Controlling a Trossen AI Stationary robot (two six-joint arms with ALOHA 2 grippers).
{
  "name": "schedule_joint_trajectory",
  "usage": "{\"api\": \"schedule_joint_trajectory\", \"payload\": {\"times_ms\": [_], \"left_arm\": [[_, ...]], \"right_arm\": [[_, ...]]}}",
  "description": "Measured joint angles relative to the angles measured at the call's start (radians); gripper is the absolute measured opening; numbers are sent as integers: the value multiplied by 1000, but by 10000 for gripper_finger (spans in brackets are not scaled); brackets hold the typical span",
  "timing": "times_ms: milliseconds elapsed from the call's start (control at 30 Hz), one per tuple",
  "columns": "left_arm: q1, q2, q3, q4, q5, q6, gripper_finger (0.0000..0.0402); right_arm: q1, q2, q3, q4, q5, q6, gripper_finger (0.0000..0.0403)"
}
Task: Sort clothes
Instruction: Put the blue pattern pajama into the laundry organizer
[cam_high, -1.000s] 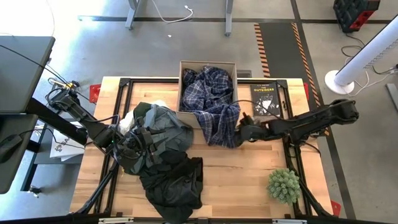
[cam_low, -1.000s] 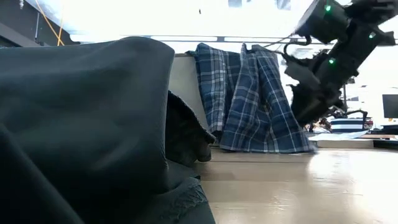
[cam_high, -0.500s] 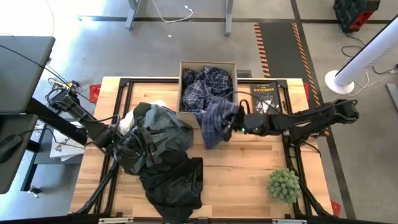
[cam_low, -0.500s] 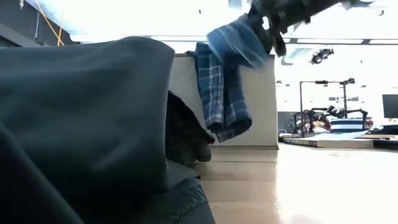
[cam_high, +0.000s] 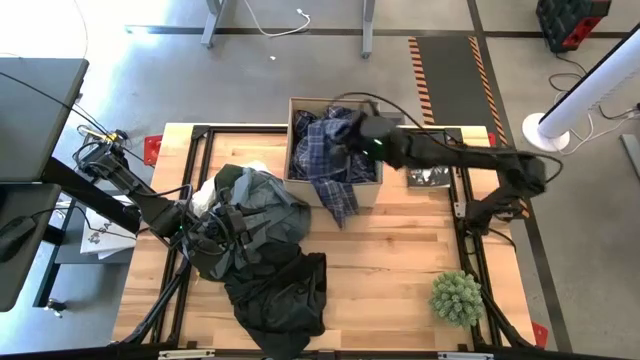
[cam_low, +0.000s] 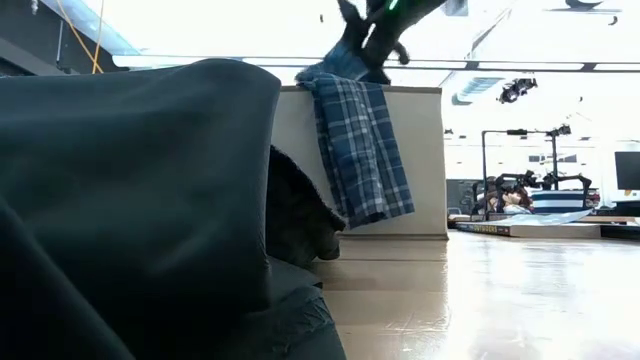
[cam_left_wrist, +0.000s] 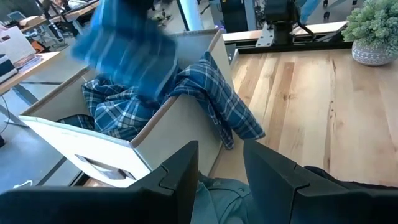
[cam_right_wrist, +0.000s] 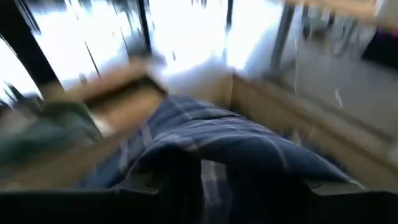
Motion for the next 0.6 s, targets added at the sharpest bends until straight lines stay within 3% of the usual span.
{"api": "schedule_joint_trajectory", "payload": {"times_ms": [133, 333, 433, 600], "left_arm": [[0, 0, 0, 0, 0, 0, 124], [0, 0, 0, 0, -1, -1, 124], [0, 0, 0, 0, -2, -1, 124], [4, 0, 0, 1, -3, -1, 124]], "right_arm": [[-67, 172, 78, -227, -68, 1, 169], [-120, 362, 89, -492, -89, -9, 169], [-137, 367, 97, -551, -85, -25, 169], [-138, 271, 183, -642, -74, -47, 169]]}}
